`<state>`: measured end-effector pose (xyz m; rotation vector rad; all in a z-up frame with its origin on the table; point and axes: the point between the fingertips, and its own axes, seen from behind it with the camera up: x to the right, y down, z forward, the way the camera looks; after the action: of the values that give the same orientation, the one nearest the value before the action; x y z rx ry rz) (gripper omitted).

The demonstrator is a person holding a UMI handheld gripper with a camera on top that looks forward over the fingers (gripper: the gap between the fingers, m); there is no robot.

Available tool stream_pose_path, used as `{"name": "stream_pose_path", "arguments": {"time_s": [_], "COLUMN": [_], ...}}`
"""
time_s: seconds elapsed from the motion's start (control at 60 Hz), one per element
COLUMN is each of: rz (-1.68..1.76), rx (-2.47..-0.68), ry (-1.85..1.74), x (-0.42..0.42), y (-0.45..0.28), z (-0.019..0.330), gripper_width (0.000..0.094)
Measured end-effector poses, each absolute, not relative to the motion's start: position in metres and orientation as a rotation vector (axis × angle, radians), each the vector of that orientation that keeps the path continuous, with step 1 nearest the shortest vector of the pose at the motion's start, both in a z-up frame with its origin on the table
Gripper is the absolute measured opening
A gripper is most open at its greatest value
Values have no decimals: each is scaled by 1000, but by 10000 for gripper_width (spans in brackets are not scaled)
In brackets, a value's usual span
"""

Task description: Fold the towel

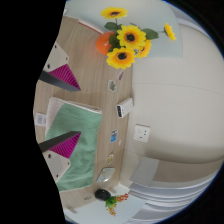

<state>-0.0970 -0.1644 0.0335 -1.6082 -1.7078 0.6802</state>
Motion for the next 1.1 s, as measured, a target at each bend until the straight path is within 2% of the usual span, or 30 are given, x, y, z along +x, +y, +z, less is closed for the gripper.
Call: {"name": "stream_pose_path", "arguments": {"time_s": [0.083,0.2,0.233,0.3,0.317,0.367,0.433,0.517,0.6,0.683,0.767,0.833,0.933,1.1], "rz": [649,640,651,566,538,476,466,613,739,859,915,923,892,809], "rx": [-1646,-1647,-1630,-1579,-1561,-1524,-1529,-1650,-1711,-1748,-1791,-1818,-1862,-1957], "ry": [-1719,-1719,-1731,-1746,-1747,-1780,-1831,-1882,-1827,-1742,-1625,-1545,-1470,-1414], "x": [-115,-125,-127,-127,-127,-123,-116,-101,-99,-98,-104,-108,-109,-97], "y": [-160,-156,-158,-150,-147,-148,-162,-194,-208,-192,-155,-115,-52,33], "z": [4,-11,-11,-13,-13,-13,-13,-3,34,84,124,142,143,105], "gripper_width": [833,673,579,156,112,68,42,39,39,38,38,38,39,42]}}
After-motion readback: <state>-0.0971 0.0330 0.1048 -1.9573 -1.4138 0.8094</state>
